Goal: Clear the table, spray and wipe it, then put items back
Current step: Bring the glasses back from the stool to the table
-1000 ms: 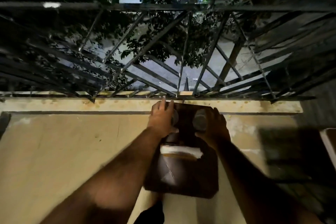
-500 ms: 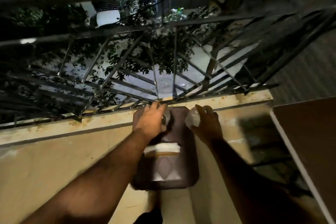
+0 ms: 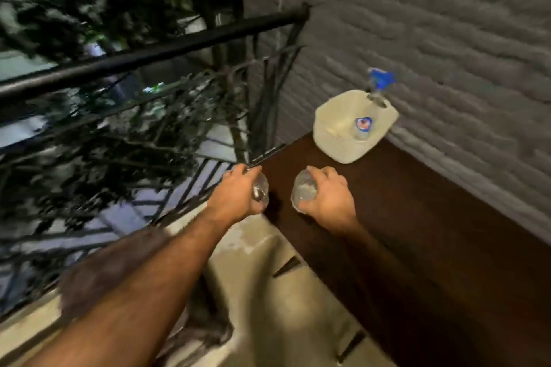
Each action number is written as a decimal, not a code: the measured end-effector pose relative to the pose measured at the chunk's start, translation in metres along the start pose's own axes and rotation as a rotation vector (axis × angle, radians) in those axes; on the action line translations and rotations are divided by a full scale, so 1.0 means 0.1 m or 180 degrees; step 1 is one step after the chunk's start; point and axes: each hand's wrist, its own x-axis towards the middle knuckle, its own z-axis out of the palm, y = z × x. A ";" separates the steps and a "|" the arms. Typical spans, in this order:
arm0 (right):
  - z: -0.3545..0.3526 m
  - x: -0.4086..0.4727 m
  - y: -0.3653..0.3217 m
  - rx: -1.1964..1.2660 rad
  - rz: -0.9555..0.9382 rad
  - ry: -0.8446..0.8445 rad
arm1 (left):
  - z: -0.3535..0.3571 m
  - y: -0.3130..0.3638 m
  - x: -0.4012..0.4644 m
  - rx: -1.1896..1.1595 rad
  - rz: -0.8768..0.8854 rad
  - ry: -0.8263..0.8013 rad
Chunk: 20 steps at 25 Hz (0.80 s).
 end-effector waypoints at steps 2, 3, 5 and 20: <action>-0.34 -0.10 0.55 -0.0004 0.0370 0.0117 | 0.10 0.69 0.29 0.0009 0.0276 -0.0144; -0.48 -0.15 0.82 0.0015 0.0564 0.0195 | 0.17 1.02 0.42 0.0041 0.0398 -0.0229; -0.68 -0.26 1.31 0.0090 0.0944 0.0350 | 0.33 1.60 0.65 0.0074 0.0619 -0.0438; -1.07 -0.14 3.97 0.0426 0.2877 0.0661 | 2.01 4.15 2.61 0.0171 0.1680 -0.1356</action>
